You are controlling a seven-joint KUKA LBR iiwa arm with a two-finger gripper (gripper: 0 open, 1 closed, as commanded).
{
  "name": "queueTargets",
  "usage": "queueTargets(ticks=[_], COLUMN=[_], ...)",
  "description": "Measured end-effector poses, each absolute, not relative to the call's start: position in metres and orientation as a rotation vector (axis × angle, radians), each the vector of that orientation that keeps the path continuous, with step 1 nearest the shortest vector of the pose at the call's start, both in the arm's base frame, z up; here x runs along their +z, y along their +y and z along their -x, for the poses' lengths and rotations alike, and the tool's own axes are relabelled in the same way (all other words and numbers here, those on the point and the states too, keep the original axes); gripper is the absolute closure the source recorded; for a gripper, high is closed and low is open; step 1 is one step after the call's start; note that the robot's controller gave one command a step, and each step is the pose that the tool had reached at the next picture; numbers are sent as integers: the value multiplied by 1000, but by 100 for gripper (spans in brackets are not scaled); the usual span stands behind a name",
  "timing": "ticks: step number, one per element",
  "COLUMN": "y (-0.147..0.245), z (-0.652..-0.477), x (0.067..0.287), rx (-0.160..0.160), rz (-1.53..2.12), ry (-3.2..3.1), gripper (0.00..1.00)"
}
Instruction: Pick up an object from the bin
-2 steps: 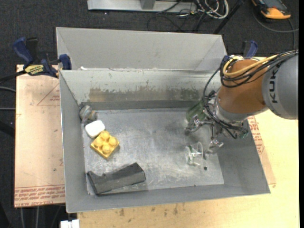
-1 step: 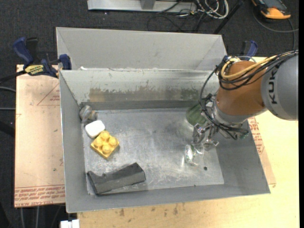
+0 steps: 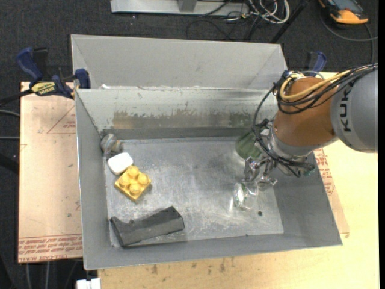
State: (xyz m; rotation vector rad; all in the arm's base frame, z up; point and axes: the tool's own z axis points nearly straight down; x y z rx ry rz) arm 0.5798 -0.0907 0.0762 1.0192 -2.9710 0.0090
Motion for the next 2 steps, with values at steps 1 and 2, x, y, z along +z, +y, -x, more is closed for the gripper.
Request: queueTargets(ticks=[1, 2], y=[-101, -91], z=[-556, -565], x=[88, 284], rx=[0, 7], rz=[-1132, -1248], ry=[-2935, -2894], gripper=[100, 100])
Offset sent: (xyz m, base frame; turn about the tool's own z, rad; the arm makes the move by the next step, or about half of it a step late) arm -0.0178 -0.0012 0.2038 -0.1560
